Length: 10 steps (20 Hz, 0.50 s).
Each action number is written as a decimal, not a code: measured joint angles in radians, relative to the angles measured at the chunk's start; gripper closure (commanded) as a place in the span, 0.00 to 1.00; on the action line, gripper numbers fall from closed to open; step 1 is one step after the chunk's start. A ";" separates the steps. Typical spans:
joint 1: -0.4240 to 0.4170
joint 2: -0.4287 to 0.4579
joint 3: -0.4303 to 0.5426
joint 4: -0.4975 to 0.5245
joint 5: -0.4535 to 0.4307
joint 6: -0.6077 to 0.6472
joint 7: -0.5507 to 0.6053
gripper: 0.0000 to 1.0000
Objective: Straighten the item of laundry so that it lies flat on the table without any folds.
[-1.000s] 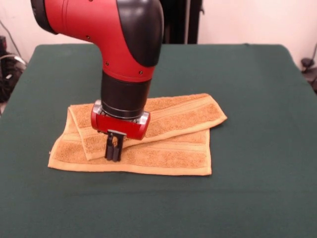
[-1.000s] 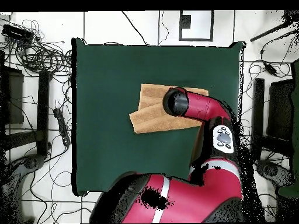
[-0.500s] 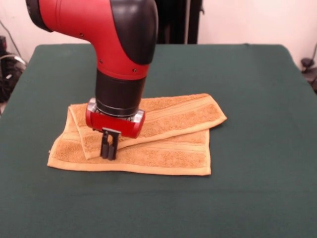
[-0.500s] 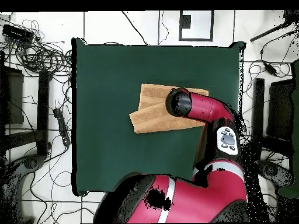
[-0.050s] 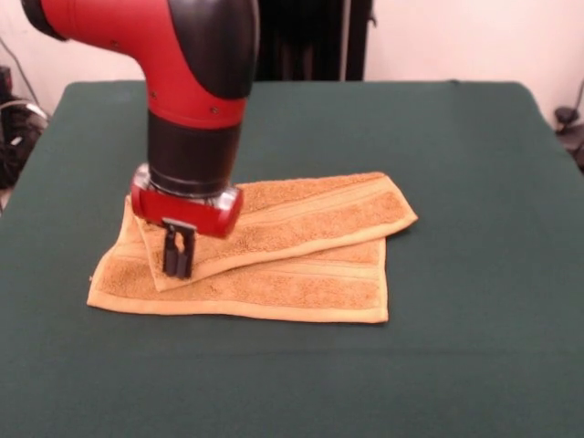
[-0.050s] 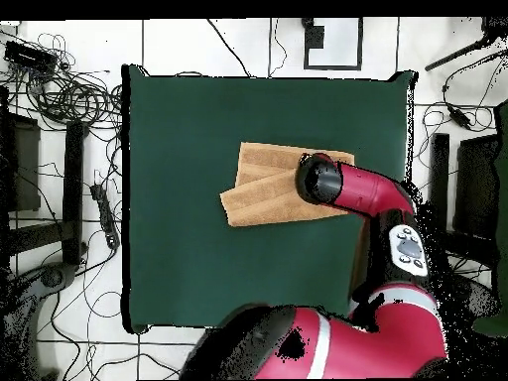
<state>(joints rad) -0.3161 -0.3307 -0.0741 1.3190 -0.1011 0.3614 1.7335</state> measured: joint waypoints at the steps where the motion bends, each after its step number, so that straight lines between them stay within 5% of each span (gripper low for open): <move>1: -0.012 -0.015 0.007 0.017 -0.008 -0.001 0.000 1.00; 10: -0.107 -0.130 0.051 0.146 -0.104 -0.018 0.000 1.00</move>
<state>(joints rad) -0.4231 -0.4610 -0.0229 1.4648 -0.2056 0.3437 1.7335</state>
